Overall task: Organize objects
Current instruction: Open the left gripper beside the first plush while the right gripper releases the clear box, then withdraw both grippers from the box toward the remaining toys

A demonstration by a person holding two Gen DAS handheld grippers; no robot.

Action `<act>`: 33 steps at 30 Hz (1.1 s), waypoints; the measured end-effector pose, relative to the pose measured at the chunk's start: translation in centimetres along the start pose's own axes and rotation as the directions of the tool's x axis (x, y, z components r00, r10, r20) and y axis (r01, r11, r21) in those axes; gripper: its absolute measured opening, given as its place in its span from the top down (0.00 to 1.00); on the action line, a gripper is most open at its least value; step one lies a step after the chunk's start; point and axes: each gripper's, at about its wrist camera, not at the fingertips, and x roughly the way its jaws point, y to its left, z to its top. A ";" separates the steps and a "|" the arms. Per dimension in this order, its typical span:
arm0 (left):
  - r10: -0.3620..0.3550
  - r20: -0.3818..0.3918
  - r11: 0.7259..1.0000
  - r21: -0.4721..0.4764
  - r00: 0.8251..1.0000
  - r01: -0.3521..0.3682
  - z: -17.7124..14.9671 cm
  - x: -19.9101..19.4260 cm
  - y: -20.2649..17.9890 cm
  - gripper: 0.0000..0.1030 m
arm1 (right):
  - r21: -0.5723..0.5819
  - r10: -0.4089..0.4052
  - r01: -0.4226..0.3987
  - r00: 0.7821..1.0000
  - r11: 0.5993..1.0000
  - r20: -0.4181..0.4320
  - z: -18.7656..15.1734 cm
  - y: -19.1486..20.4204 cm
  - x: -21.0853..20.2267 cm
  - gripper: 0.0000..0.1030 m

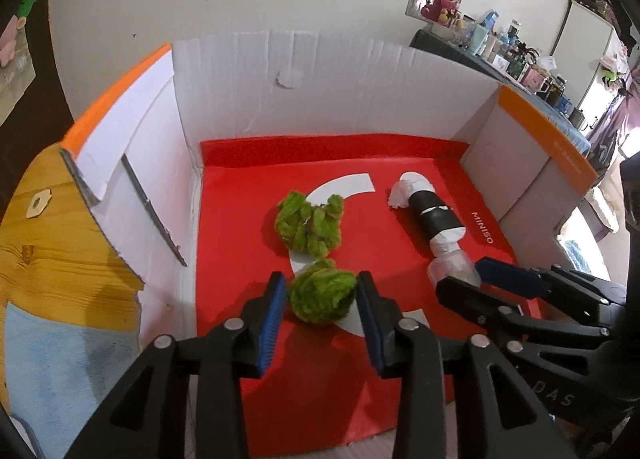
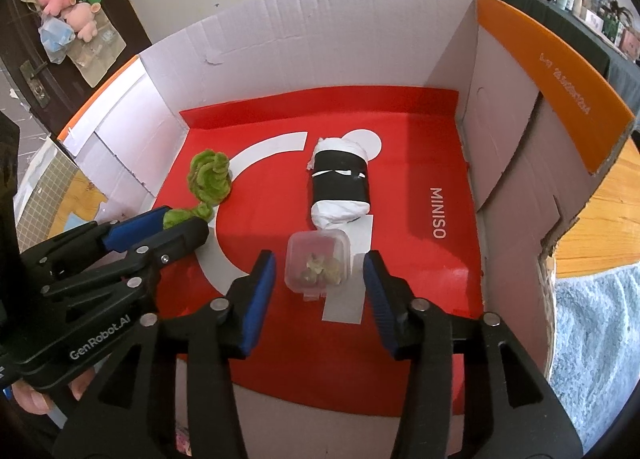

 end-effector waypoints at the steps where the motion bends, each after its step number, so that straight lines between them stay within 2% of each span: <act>1: 0.002 0.005 1.000 0.001 1.000 -0.002 0.0 -0.2 0.0 0.57 | 0.001 0.001 -0.001 1.000 1.000 0.000 -0.1 0.1 0.0 0.57; 8: 0.006 0.011 1.000 -0.002 1.000 -0.006 -0.2 -1.1 0.2 0.57 | 0.000 -0.001 0.001 1.000 1.000 0.019 -0.6 0.2 -1.1 0.56; 12: 0.020 0.018 1.000 -0.007 1.000 -0.020 -0.6 -1.7 0.3 0.45 | -0.012 -0.001 0.002 1.000 1.000 0.029 -0.8 0.6 -1.6 0.49; 19: 0.021 0.027 1.000 -0.015 0.999 -0.021 -1.3 -2.7 0.6 0.44 | -0.024 -0.006 0.007 0.999 1.000 0.047 -1.3 1.2 -2.6 0.48; 23: 0.022 0.035 1.000 -0.019 0.999 -0.021 -1.7 -3.3 0.8 0.38 | -0.031 -0.008 0.010 0.998 0.999 0.065 -1.5 1.6 -3.2 0.38; 29: 0.023 0.048 1.000 -0.021 0.999 -0.022 -2.4 -4.3 1.0 0.31 | -0.037 -0.002 0.005 0.996 0.999 0.088 -2.0 1.8 -4.5 0.37; 33: 0.023 0.053 0.999 -0.030 0.998 -0.022 -2.9 -4.9 1.3 0.28 | -0.036 0.002 0.002 0.995 0.999 0.104 -2.4 1.9 -5.4 0.29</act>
